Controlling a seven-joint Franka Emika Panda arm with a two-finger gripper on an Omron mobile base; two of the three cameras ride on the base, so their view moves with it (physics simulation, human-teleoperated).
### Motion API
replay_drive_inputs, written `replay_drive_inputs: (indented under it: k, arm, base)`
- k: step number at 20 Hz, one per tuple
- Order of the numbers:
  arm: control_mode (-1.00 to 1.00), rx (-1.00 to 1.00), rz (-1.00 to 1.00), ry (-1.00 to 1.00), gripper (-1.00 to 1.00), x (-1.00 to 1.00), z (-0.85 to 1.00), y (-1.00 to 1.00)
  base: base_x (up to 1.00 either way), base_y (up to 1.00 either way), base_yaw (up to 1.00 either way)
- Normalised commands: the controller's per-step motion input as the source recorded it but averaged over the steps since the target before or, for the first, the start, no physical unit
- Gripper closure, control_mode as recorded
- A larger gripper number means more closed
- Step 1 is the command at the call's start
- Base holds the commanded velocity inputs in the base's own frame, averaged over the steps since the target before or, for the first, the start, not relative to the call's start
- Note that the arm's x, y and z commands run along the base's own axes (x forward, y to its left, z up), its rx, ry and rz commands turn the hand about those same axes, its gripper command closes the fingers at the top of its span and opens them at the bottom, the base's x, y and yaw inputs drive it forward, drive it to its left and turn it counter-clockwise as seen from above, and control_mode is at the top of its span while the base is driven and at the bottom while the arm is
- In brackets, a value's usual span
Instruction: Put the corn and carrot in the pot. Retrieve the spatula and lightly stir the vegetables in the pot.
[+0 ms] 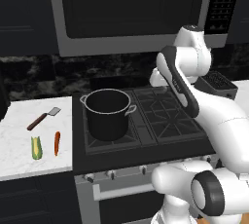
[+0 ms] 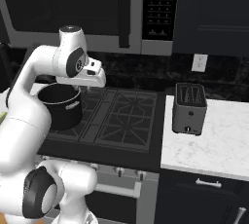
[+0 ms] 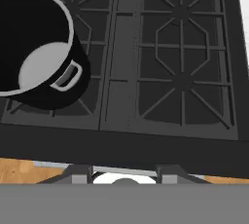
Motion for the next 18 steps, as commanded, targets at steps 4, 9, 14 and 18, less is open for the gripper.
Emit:
replay_drive_inputs:
  k: [4, 9, 14, 18]
  arm:
    - [-1.00, 0.03, 0.00, 0.02, -1.00, -0.21, -0.01, 0.12]
    - [-1.00, 0.01, -0.03, 0.01, -1.00, -0.29, -0.09, 0.79]
    - [-1.00, 0.06, -0.11, 0.10, -1.00, -0.21, 0.00, 1.00]
    - [-1.00, 0.14, -0.05, 0.17, -1.00, -0.25, -0.09, 1.00]
  base:
    - [0.00, 0.00, 0.00]
    - [0.00, 0.00, 0.00]
    - [0.00, 0.00, 0.00]
    - [0.00, 0.00, 0.00]
